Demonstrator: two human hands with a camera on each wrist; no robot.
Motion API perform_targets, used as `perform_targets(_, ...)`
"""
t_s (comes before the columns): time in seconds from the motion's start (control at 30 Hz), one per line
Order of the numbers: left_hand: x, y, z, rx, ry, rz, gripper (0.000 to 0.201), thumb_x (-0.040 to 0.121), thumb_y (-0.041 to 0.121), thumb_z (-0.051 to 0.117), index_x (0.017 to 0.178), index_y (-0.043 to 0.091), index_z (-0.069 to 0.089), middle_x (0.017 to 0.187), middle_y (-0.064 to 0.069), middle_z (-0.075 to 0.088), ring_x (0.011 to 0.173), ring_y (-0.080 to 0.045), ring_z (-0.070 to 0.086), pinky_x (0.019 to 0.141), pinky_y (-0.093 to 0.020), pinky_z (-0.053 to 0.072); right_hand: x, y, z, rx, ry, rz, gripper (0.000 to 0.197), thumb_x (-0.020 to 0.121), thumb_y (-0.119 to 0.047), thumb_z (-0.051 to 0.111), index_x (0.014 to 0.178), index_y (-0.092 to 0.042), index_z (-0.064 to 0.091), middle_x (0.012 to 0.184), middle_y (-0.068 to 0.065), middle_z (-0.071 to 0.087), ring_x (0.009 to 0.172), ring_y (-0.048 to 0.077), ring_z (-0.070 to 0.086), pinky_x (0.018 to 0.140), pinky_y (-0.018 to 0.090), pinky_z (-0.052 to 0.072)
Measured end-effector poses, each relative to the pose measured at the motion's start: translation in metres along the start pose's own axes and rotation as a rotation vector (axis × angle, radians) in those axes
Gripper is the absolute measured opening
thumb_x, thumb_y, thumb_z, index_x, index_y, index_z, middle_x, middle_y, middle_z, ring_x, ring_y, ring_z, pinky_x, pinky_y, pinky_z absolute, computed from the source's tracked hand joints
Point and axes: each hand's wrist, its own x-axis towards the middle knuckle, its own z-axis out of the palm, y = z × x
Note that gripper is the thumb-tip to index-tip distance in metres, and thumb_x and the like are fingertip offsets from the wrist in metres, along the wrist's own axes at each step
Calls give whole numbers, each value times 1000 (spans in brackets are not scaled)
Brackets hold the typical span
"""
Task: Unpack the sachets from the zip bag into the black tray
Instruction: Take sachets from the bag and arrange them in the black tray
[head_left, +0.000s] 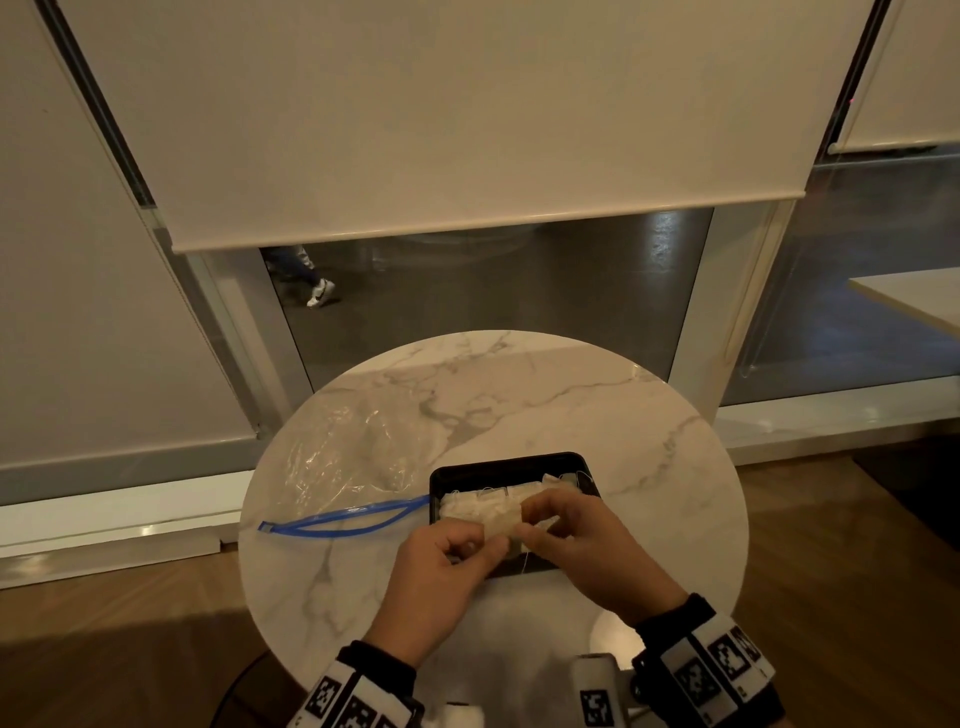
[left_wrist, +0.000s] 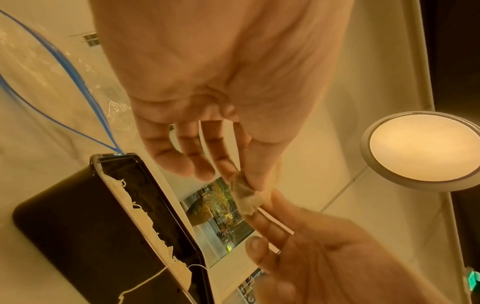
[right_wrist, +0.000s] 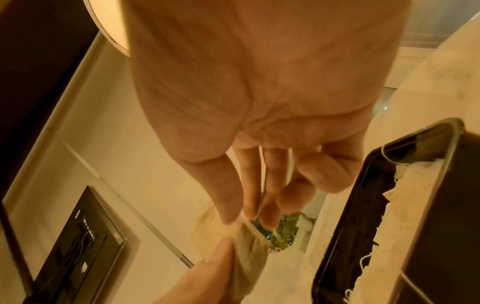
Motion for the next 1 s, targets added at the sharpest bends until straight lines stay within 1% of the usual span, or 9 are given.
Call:
perform_targets(0.1,1,4,1,-24,2,-17,30,88,32,74,71,8,71,62,-8,57,59,-7,51,59,-15,42,-2,3,-3,-52,-20,-14,4,90,-23,71,91,-27,72,90,-9,72,77,6,69,71,22,55)
perform_targets(0.27,2,3,8,-74,69,-37,12,83,27,81,77,17,76,70,-1,72,68,-13,67,63,-20,52,-4,2,-4,-16,-56,-42,7,90,-20,71,86,-25,73,85,-7,73,75,6,67,70,19,53)
perform_targets(0.4,2,0,14,-62,112,-75,4,85,28,78,89,28,77,80,11,74,76,-1,67,68,-13,52,2,7,-17,6,24,21,7,91,-16,69,86,-18,74,85,-2,74,76,13,68,70,23,55)
perform_targets(0.47,4,-10,15,21,152,-91,5,87,34,75,93,34,75,89,14,72,84,-1,65,74,-15,52,8,14,-31,45,164,86,8,90,-14,69,84,-15,74,85,0,75,79,18,69,69,26,56)
perform_targets(0.57,7,-32,15,331,186,-88,11,89,41,70,98,36,72,110,17,61,106,-3,55,91,-22,49,19,37,-51,64,374,205,12,89,-11,70,79,-14,74,82,0,72,80,16,64,67,23,45)
perform_targets(0.63,8,-44,15,546,153,-129,22,91,47,63,110,38,69,124,14,53,120,-11,45,97,-28,46,24,52,-55,85,410,263,11,89,-9,70,79,-12,74,82,3,72,84,18,64,69,23,43)
perform_targets(0.77,11,-55,13,702,90,-200,28,95,51,55,117,40,67,138,11,47,127,-16,38,99,-36,46,31,67,-43,60,352,322,11,89,-8,69,79,-11,73,79,3,72,78,17,66,64,19,46)
perform_targets(0.87,14,-57,13,728,76,-205,26,95,50,56,114,40,68,140,12,46,128,-15,39,100,-36,47,39,76,-36,-110,314,372,15,89,-14,70,75,-20,70,80,0,70,80,17,66,74,29,54)
perform_targets(1.0,14,-58,13,739,75,-205,25,95,51,56,114,41,68,141,12,46,128,-14,38,100,-35,46,45,74,-38,-423,283,411,19,84,-20,67,66,-25,69,73,-4,68,73,11,62,65,26,50)
